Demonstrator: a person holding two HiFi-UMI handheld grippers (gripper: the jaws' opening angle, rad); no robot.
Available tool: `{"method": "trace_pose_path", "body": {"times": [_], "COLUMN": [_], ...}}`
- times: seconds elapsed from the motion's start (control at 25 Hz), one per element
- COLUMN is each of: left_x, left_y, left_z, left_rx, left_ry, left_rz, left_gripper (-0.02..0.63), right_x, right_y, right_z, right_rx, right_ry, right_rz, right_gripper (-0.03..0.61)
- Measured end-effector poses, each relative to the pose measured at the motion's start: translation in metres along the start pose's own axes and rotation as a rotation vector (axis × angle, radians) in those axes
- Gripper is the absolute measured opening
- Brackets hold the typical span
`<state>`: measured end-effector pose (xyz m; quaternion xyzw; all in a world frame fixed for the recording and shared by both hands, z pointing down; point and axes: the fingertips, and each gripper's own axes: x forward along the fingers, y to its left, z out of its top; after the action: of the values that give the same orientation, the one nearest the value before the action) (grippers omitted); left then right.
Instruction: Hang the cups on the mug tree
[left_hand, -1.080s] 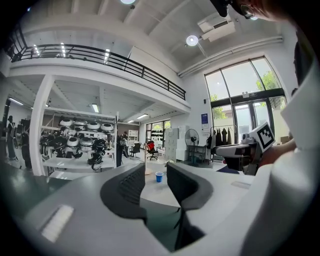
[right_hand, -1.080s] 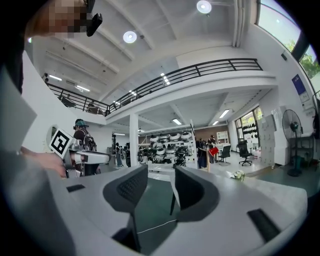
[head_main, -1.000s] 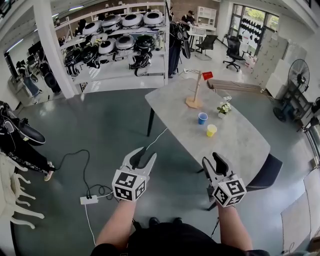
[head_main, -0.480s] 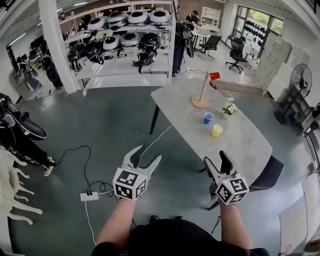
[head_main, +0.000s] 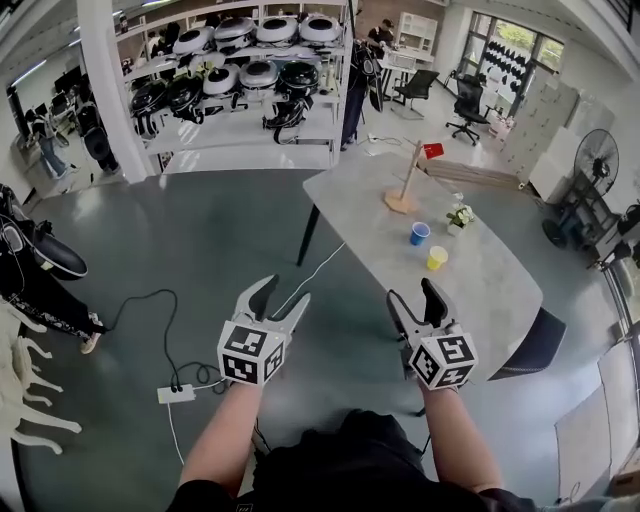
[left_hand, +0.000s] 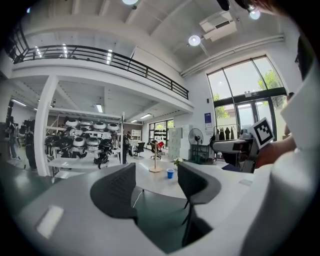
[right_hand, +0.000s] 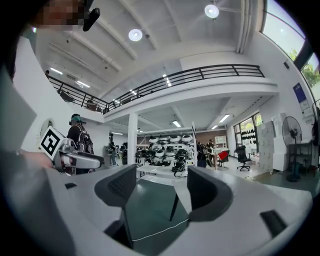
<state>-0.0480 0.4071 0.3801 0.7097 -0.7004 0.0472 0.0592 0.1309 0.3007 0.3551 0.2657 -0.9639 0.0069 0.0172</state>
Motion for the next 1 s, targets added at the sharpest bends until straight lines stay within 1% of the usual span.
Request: {"method": "trace_pose_path", "body": {"times": [0.2,0.32,0.44,0.56,0.68,0.8,1.0], "left_x": [0.005,0.023,0.052,0.088,0.130,0.172,0.236], "left_y": [0.021,0.026,0.029,0.031,0.033,0.031,0.028], "left_z": [-0.014,-0.016,-0.020,-0.020,-0.010,0.005,0.010], "left_rx": [-0.047,-0.046,-0.040,-0.040,-0.046,-0.033,-0.028], "left_ry": [0.031,0.045,0.063,0.077,0.077,0.068,0.071], "left_rz": [0.032,0.032,0.020,0.008,-0.003,-0.010,-0.026], "left_gripper": [0.264,0.262,0.262,0.262,0.262,0.261,0.258], "right_x": [0.020,0.033,0.048,0.066,0.086,0.102,0.128], "right_y": [0.008,-0.001,-0.018,-0.042,-0.071,-0.104,-0.160], "right_z": [-0.014,-0.023,-0.033,-0.040,-0.039,-0.039,-0.057], "right_rx": [0.017,0.035,0.039,0.041,0.057,0.065,0.105], "right_ry": [0.025,0.033,0.035,0.043,0.038,0.033,0.060], "right_rz": [0.016,0.026,0.031,0.030,0.025,0.016,-0.005], "right_gripper": [0.287,0.287,0.287,0.287,0.287,0.287,0.287]}}
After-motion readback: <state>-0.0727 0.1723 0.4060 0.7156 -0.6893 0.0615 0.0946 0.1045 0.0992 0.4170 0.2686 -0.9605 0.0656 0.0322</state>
